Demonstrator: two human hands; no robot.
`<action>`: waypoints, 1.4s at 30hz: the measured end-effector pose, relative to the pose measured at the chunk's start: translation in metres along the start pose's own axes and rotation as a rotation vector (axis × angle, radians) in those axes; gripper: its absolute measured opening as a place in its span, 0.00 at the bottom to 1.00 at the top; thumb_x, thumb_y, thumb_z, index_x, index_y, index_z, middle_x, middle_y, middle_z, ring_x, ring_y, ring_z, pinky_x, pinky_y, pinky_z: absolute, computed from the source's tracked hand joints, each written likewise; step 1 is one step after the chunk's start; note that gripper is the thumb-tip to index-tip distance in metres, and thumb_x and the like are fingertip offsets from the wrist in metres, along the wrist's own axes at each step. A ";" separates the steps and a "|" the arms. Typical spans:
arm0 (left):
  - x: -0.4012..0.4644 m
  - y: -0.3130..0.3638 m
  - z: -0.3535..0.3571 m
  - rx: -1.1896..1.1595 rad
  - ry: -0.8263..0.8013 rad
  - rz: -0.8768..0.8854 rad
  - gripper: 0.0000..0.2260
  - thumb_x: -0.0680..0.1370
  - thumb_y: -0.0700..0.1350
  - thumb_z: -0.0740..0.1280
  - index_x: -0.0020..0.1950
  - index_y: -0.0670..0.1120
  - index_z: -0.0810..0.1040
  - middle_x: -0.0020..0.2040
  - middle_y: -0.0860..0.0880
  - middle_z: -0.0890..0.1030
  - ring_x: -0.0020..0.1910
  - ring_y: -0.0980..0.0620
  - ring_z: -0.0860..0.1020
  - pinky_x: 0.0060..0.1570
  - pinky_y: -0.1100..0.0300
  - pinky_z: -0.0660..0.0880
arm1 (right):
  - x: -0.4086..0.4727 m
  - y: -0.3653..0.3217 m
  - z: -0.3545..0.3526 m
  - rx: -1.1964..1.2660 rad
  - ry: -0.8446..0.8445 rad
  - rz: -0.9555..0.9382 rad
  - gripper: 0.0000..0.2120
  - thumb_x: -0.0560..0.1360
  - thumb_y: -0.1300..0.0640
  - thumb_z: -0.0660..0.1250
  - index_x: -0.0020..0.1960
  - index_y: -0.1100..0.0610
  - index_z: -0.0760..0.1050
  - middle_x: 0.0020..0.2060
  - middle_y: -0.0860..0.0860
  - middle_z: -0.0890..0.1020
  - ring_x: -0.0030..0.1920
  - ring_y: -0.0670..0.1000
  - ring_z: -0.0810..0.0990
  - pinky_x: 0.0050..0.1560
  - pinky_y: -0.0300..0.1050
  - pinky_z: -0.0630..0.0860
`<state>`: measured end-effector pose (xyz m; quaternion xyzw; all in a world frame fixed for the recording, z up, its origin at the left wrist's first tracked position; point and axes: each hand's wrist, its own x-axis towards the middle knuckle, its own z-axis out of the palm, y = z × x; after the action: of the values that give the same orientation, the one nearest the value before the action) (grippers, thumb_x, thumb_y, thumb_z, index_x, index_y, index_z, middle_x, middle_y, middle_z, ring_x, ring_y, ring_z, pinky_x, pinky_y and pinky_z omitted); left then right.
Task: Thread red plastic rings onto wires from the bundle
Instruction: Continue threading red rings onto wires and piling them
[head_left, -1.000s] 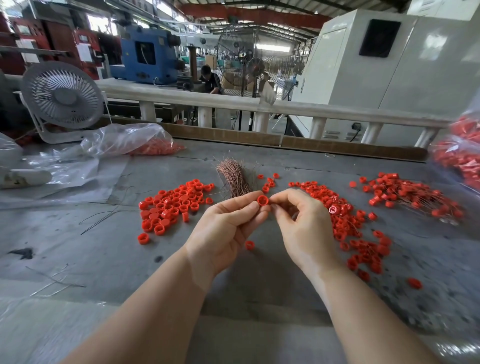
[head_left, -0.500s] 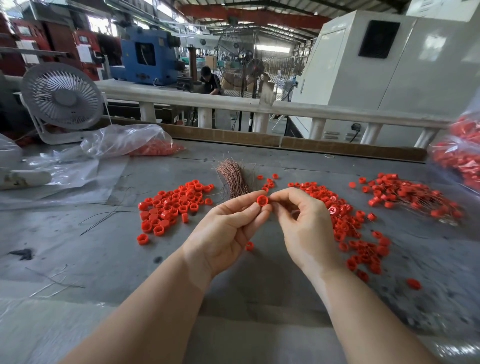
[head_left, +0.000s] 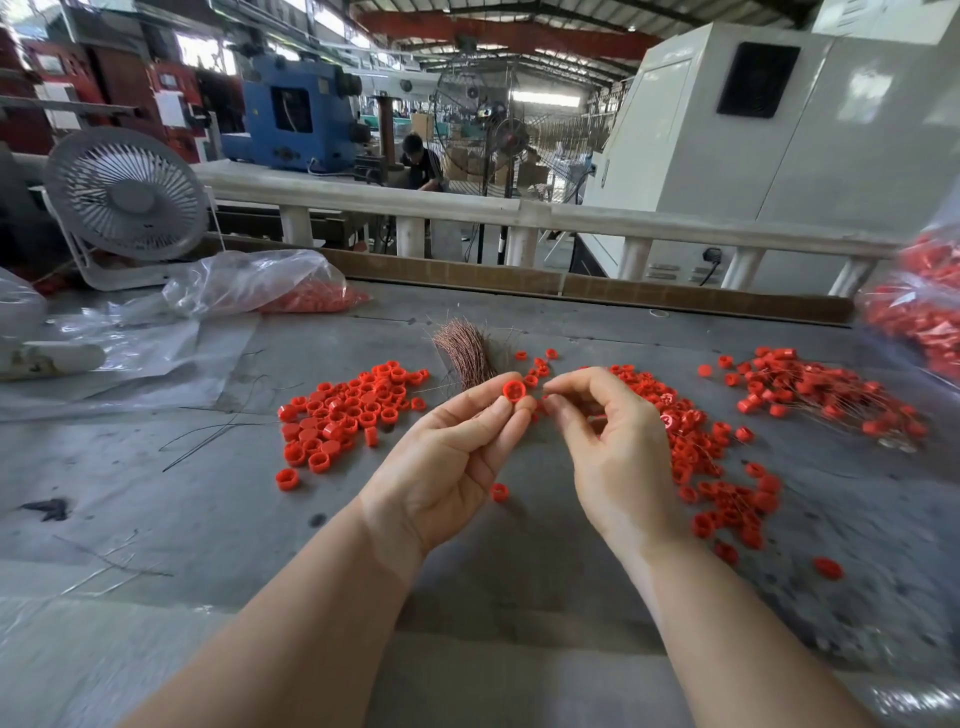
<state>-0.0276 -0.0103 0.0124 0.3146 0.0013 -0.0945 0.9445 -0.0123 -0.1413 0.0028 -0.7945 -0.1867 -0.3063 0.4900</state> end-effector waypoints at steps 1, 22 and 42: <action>0.000 0.000 0.000 -0.009 0.000 0.003 0.10 0.65 0.32 0.63 0.36 0.40 0.85 0.37 0.44 0.84 0.37 0.53 0.83 0.33 0.67 0.78 | 0.000 -0.001 0.000 -0.019 0.005 -0.019 0.04 0.73 0.64 0.68 0.44 0.57 0.79 0.38 0.49 0.81 0.40 0.48 0.79 0.43 0.44 0.75; 0.003 0.000 -0.002 -0.004 0.014 0.039 0.09 0.65 0.33 0.64 0.36 0.39 0.84 0.37 0.42 0.83 0.37 0.51 0.83 0.36 0.65 0.80 | -0.002 -0.003 -0.001 -0.222 -0.165 -0.083 0.06 0.72 0.62 0.70 0.48 0.59 0.83 0.39 0.55 0.81 0.42 0.57 0.78 0.46 0.55 0.74; 0.004 0.000 -0.003 -0.003 0.169 0.144 0.08 0.76 0.30 0.60 0.47 0.37 0.78 0.37 0.45 0.83 0.37 0.54 0.83 0.40 0.66 0.79 | -0.011 -0.004 0.000 -0.513 -0.544 -0.220 0.04 0.73 0.53 0.68 0.43 0.52 0.80 0.42 0.47 0.78 0.50 0.50 0.73 0.49 0.42 0.63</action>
<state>-0.0232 -0.0088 0.0095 0.3193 0.0582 0.0005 0.9459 -0.0225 -0.1390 -0.0016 -0.9187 -0.3112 -0.1721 0.1721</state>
